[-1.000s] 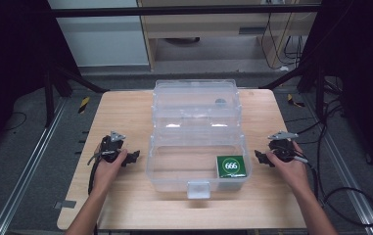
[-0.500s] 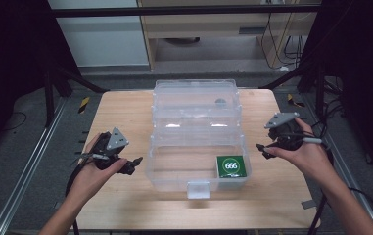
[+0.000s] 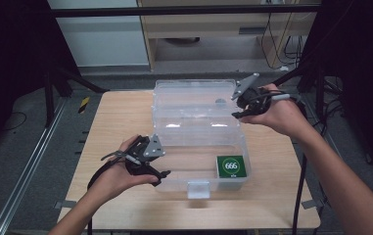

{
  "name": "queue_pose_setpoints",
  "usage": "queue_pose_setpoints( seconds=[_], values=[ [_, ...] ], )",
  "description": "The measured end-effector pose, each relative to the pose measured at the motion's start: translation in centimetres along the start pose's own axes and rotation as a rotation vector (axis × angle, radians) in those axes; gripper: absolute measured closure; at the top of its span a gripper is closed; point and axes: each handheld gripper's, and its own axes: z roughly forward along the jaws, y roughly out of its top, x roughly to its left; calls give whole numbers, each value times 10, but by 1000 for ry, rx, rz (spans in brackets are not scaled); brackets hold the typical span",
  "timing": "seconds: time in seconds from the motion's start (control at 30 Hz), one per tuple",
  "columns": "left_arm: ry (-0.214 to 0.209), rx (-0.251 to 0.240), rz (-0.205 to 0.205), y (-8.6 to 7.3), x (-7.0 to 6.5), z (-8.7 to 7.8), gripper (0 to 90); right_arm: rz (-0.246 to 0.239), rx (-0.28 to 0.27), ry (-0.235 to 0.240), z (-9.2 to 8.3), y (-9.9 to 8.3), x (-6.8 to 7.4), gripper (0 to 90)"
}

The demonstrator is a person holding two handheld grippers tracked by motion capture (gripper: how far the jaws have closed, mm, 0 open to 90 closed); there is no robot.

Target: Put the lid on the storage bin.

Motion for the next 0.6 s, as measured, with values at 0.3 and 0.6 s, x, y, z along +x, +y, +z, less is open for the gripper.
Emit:
queue_pose_setpoints(
  seconds=[0.3,0.6],
  values=[
    [-101,109,93,2,-13,17,88,-138,93,64,32,29,2,594],
    [-148,164,114,-5,-16,29,149,-231,182,107,53,42,4,701]
  ],
)
